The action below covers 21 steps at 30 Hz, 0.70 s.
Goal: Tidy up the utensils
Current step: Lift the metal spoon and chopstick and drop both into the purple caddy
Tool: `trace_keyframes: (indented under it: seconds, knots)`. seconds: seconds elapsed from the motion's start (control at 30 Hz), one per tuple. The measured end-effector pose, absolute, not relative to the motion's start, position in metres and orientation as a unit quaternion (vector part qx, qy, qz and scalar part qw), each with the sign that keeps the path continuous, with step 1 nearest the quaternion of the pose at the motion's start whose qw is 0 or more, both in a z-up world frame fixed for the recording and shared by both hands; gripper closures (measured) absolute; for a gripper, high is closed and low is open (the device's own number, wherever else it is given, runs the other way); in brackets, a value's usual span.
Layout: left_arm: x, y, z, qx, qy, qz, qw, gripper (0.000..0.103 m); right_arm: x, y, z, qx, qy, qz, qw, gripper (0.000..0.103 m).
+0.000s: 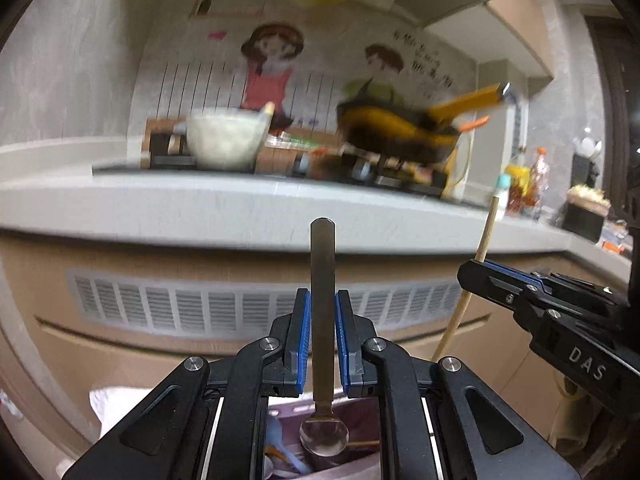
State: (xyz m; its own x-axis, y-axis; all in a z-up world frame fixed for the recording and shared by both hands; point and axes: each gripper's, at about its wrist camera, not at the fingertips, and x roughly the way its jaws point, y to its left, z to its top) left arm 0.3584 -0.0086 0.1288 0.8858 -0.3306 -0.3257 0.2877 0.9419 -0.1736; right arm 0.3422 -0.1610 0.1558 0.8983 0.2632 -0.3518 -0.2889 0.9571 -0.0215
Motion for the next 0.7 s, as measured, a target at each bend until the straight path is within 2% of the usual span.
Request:
trace_keyframes:
  seconds: [0.3,0.63,0.7]
  knots:
    - [0.394,-0.019,0.042,-0.054,0.262,-0.135,0.954,0.091,0.380,-0.145,0.072,-0.032,0.272,0.145,0.951,0.097]
    - [0.392,-0.021,0.017,-0.055,0.296,-0.119,0.946,0.088,0.376,-0.137,0.037,-0.049,0.325,0.150,0.933,0.096]
    - [0.385,-0.018,0.018,-0.056,0.297,-0.114,0.946,0.087,0.373,-0.140,0.035,-0.047,0.330,0.149,0.931,0.091]
